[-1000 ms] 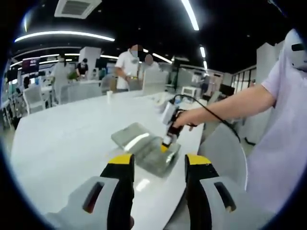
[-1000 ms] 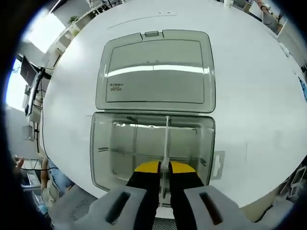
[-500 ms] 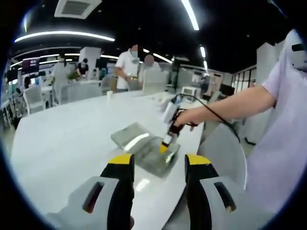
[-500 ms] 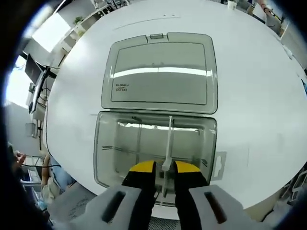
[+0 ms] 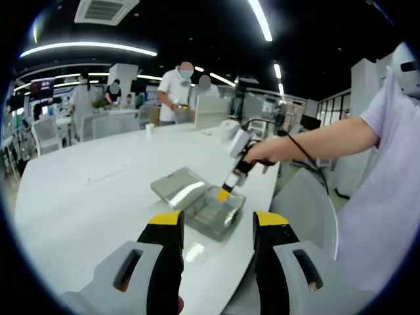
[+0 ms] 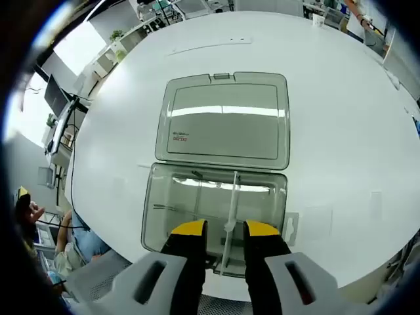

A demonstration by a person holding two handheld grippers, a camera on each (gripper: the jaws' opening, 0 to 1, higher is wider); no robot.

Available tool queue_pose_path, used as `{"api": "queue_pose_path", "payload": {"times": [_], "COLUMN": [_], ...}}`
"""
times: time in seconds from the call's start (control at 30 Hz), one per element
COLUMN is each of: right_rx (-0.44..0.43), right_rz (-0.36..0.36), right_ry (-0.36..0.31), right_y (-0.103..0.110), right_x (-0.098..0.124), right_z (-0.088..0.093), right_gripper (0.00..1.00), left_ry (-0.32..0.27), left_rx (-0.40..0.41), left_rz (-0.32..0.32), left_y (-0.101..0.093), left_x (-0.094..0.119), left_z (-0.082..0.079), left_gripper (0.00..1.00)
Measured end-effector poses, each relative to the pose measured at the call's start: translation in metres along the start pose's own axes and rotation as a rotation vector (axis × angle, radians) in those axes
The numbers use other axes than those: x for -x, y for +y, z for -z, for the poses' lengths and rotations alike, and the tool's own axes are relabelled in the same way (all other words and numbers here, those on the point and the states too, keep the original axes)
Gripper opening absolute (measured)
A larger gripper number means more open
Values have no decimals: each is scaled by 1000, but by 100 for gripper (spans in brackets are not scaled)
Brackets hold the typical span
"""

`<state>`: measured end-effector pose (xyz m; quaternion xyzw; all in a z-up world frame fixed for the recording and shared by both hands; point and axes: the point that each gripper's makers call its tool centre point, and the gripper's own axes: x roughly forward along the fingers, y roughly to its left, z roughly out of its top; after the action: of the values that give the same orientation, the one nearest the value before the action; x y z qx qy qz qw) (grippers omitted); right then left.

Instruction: Insert the divider into the dual guide fixture by aligning both edges with the guide slots and pushing it downward to the bottom, including one-sided entry, uneven engagement, binding, and posture correction.

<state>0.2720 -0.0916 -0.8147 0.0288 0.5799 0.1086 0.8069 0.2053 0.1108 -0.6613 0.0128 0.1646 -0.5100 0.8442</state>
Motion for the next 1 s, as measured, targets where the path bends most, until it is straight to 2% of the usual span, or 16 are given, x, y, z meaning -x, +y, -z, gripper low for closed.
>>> {"api": "queue_pose_path", "payload": {"times": [0.27,0.43,0.5,0.57,0.63,0.73,1.0], "right_rx": [40,72,94,153,171,177,282], "right_rz": [-37,-75,-89,-98,-97,-119,-214], "right_ry": [-113,-208,-248,-291,-283,-311,-438], "right_y": [0,1,2,2,0,-1,15], "right_x": [19,35,40,46,50,55,83], "right_z": [-17,-28,-33,-39,-36,-39,-50], "right_gripper": [22,23,26,30,27,27,31], "left_ry": [-2,8,11,8,7,9,13], "left_rx": [18,31,40,52,63,72,99], "left_rz": [-13,-34,-44,-59,-72,-96,-143], "left_y": [-1,-4,-3,-3,-3,-2,3], "left_x": [-3,-6,-6,-6,-6,-7,-7], "left_z": [2,6,7,8,9,10,13], "left_gripper": [40,42,42,42,42,42,42]}}
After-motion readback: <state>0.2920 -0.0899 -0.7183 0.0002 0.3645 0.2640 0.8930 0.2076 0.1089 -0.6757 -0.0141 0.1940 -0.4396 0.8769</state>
